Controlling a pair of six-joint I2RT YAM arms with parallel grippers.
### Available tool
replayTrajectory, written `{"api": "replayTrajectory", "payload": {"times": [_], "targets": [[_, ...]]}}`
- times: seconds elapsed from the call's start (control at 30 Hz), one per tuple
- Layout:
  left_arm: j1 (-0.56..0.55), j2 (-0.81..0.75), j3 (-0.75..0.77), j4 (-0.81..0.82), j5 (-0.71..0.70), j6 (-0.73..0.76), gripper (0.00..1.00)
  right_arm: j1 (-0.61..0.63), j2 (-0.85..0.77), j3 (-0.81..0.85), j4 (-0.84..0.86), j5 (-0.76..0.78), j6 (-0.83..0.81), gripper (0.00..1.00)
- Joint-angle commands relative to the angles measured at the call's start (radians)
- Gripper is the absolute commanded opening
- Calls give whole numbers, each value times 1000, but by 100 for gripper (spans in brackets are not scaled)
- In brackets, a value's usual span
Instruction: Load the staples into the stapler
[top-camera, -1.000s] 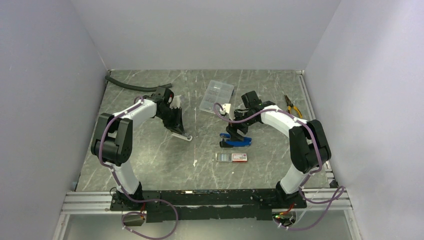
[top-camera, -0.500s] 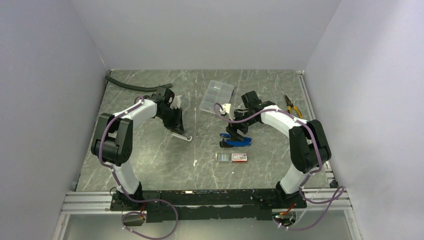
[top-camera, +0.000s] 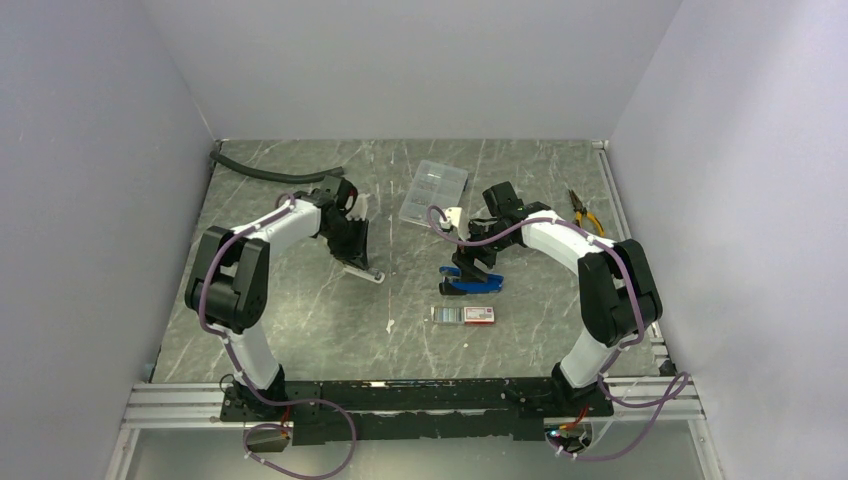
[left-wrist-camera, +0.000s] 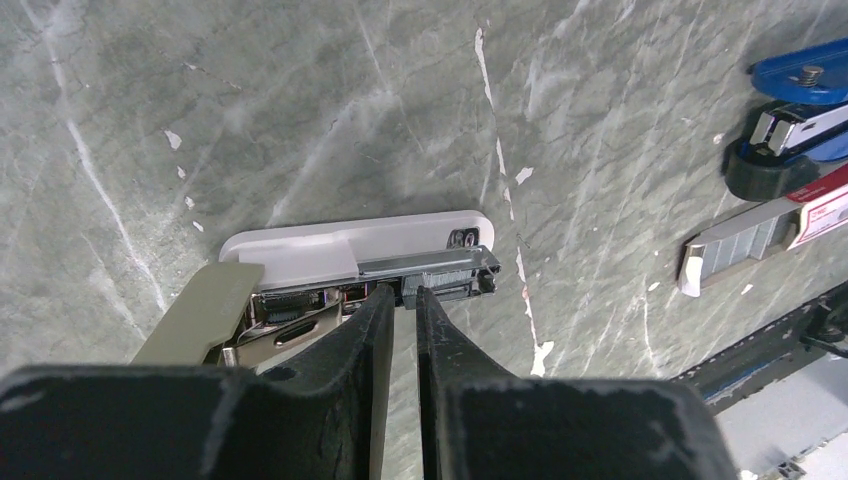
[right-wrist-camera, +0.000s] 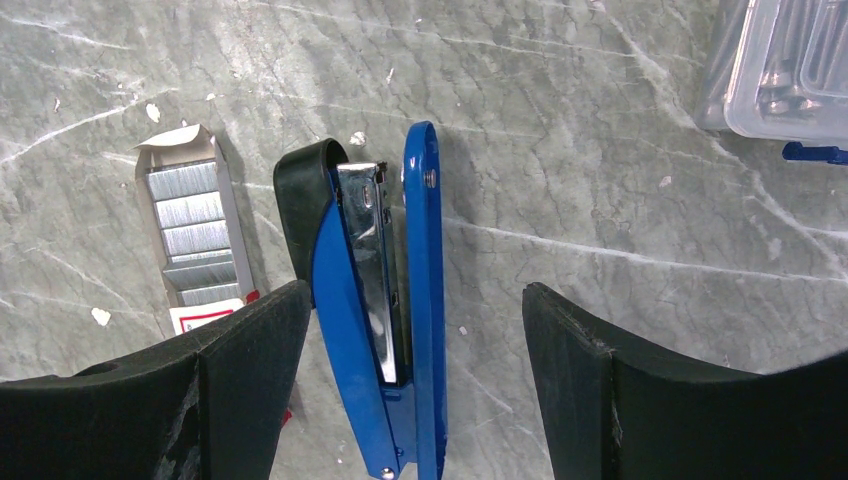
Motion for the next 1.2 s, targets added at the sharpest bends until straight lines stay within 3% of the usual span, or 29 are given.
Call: {"api": "replayTrajectory", "payload": {"times": [0.0, 0.37, 1.17], "targets": [[-26, -36, 35, -5, -51, 42, 19, 1, -4, 16, -13, -5, -19, 81], [-58, -72, 35, 2, -99, 61, 19, 1, -14, 15, -14, -8, -18, 81], [-83, 8, 83, -32, -134, 72, 18, 1, -18, 12, -14, -5, -20, 81]]}}
